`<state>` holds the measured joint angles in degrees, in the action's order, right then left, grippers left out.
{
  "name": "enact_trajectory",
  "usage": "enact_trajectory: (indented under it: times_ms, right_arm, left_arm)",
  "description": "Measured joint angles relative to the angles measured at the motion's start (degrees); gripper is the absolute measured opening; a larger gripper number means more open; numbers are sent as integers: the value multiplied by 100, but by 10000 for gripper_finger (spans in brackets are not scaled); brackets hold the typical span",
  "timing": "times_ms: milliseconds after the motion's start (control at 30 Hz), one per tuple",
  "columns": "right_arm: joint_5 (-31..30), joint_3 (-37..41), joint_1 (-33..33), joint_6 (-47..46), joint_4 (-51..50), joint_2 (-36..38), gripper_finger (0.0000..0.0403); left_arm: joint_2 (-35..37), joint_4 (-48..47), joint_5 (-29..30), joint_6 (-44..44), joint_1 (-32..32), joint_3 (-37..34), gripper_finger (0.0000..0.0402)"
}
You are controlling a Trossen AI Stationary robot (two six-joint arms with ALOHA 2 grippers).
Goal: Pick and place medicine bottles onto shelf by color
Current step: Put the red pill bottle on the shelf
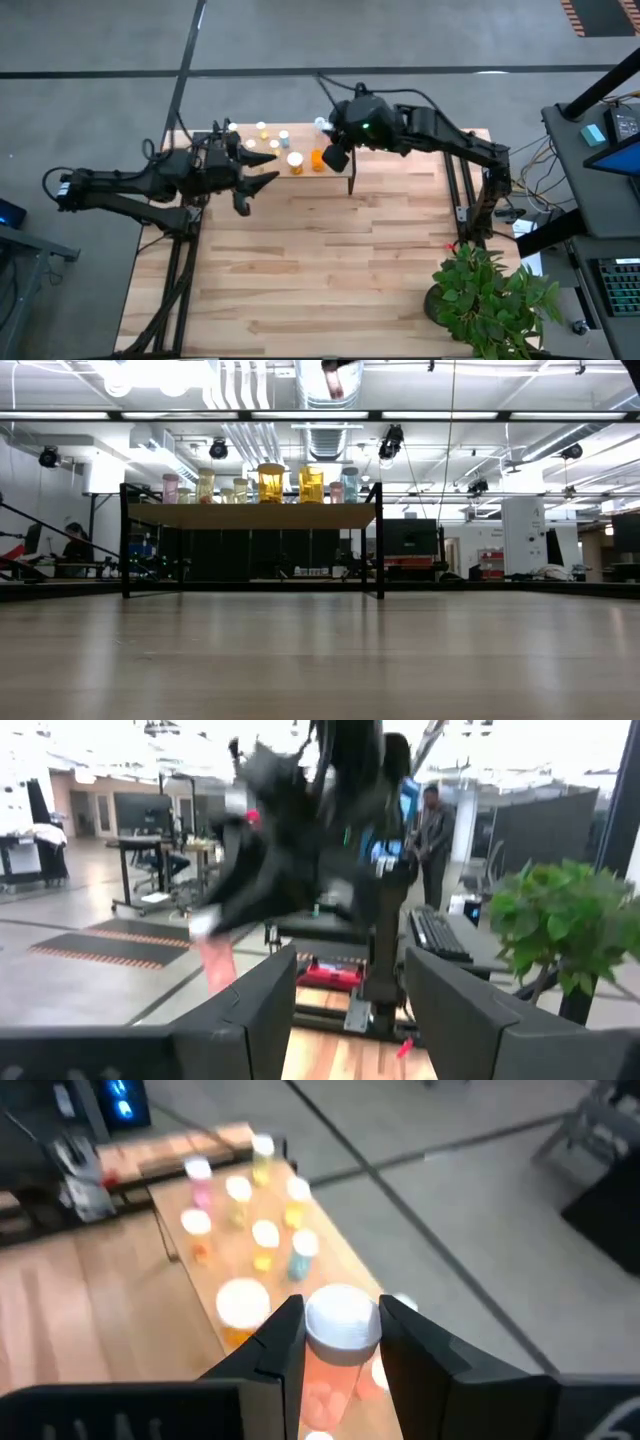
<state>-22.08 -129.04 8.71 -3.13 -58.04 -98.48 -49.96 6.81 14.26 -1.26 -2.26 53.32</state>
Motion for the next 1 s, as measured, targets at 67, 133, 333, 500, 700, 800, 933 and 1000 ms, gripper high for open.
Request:
enact_trajectory:
  times_ms: [67,133,333,500,700,800,933,1000]
  right_arm:
    - [22,394,110,-79,104,43,98]
    - [123,854,211,-174,309,123,98]
    - [162,2429,423,-231,1860,710,98]
    - [463,3774,673,-190,3311,1388,98]
    - [902,5219,942,-531,4326,1804,98]
    - [889,5711,1038,-543,4785,1904,98]
    - [864,6059,1109,-541,5253,2080,98]
    - [859,6193,1153,-534,5326,2160,98]
  left_arm:
    - [143,-7,2,2,0,0,172]
    - [266,-5,7,6,0,0,172]
    - [446,-38,9,11,0,-2,172]
    - [417,-184,20,9,-4,-26,172]
    - [298,-160,20,4,-4,-31,172]
    - [240,-143,17,0,-4,-31,172]
    - [239,-131,17,-29,-4,-31,172]
    - [261,-131,17,-111,-2,-31,172]
